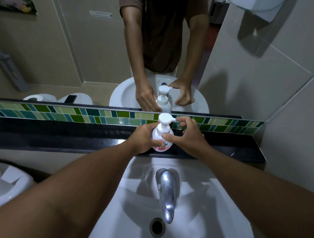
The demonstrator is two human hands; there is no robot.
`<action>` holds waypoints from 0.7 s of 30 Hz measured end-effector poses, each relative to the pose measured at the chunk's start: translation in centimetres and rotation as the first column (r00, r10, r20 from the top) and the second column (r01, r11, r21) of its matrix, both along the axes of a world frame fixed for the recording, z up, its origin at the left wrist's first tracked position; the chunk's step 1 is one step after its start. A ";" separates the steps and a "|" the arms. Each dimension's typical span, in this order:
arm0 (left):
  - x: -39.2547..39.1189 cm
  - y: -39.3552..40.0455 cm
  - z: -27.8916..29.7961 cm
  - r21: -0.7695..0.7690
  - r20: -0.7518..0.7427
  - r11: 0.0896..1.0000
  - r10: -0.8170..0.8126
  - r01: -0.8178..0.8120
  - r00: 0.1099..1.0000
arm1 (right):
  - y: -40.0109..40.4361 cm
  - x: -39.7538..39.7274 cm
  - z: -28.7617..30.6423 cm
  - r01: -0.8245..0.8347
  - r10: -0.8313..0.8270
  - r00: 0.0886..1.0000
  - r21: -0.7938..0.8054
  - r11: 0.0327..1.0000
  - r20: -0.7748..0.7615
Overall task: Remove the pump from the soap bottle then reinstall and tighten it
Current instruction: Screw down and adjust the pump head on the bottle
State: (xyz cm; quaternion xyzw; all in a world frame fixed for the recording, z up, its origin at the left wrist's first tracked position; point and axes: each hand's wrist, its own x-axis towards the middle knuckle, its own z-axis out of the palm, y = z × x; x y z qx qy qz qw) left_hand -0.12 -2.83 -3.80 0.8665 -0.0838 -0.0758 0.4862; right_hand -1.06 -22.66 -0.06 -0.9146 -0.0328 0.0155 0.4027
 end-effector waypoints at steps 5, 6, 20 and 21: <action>0.1 0.0 -0.1 0.008 0.000 1.000 -0.006 0.006 1.000 | -1.5 2.3 2.6 -0.289 0.290 0.957 0.069 0.955 -0.016; 0.1 0.0 -0.2 0.011 -0.001 1.000 -0.007 0.007 1.000 | -1.3 2.7 2.5 -0.312 0.314 0.949 0.064 0.948 -0.021; 0.3 0.3 -1.2 0.003 0.071 1.000 -0.007 0.007 0.997 | 3.3 1.3 -2.1 0.072 -0.071 0.997 -0.018 0.997 0.027; 0.3 0.4 -1.3 0.007 0.081 1.000 -0.004 0.003 0.997 | 3.9 1.2 -2.1 0.133 -0.132 0.991 -0.048 0.990 0.036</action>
